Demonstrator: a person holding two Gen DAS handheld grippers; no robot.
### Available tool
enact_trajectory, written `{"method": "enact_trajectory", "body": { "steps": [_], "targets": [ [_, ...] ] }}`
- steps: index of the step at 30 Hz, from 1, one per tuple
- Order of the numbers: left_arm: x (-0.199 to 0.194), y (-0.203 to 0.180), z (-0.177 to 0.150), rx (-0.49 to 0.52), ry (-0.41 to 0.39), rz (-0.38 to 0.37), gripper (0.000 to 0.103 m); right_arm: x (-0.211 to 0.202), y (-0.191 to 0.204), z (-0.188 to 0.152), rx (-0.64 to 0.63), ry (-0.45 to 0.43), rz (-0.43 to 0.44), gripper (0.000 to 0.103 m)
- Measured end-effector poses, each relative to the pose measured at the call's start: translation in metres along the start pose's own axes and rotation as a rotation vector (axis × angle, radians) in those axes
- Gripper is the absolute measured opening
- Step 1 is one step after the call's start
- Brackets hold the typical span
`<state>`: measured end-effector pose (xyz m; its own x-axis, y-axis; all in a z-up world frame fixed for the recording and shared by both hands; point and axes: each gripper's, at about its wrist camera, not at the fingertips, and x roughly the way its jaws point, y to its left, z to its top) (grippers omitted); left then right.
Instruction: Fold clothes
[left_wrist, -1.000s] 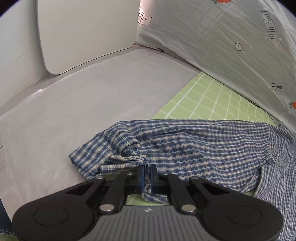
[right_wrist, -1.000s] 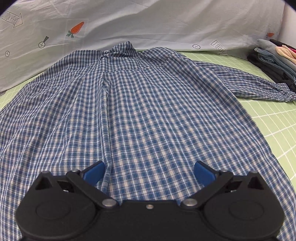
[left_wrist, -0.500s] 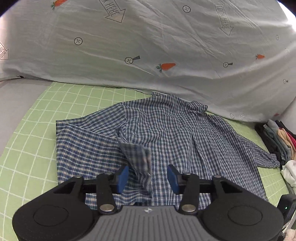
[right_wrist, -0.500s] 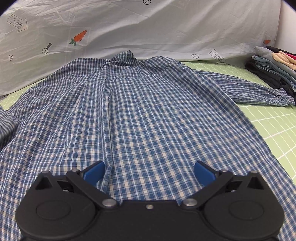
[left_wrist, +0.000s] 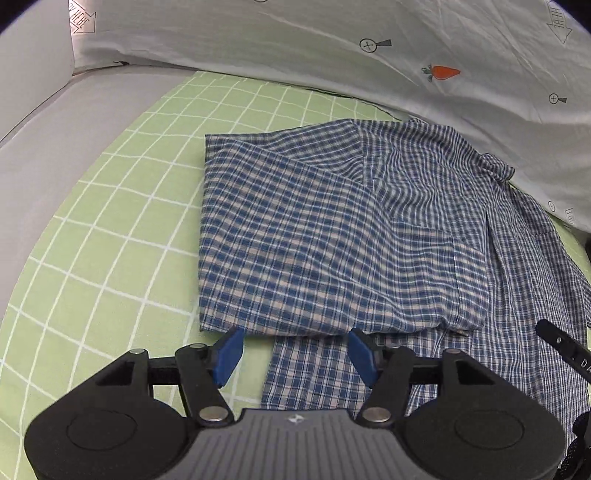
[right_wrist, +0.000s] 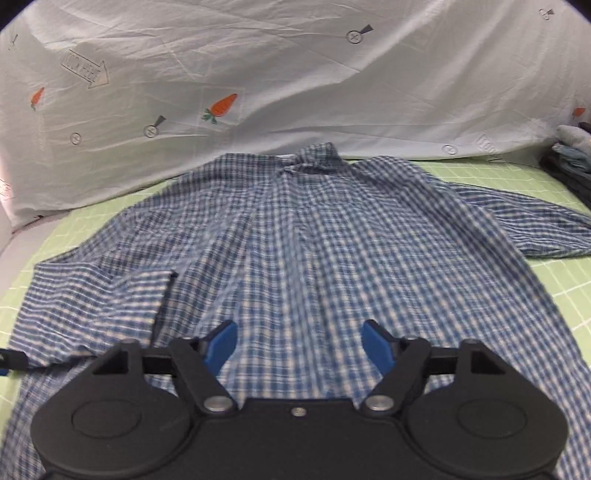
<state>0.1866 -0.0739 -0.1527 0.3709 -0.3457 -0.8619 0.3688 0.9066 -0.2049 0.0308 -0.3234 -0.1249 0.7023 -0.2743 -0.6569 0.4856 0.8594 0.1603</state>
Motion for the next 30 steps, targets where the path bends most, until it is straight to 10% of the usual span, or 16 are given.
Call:
{"method": "enact_trajectory", "body": {
  "steps": [8, 13, 16, 30],
  "targets": [
    [0.008, -0.007, -0.005, 0.041, 0.026, 0.018, 0.066, 0.040, 0.051, 0.007, 0.104, 0.141, 0.290, 0.041],
    [0.012, -0.011, -0.007, 0.071, 0.036, 0.028, 0.071, 0.056, 0.062, 0.003, 0.116, 0.206, 0.268, 0.039],
    [0.014, -0.015, -0.008, 0.087, 0.041, 0.034, 0.071, 0.053, 0.058, 0.001, 0.109, 0.198, 0.266, 0.001],
    [-0.023, -0.101, -0.043, 0.047, -0.036, 0.050, 0.071, -0.009, -0.011, 0.005, 0.062, 0.033, 0.275, 0.001]
  ]
}}
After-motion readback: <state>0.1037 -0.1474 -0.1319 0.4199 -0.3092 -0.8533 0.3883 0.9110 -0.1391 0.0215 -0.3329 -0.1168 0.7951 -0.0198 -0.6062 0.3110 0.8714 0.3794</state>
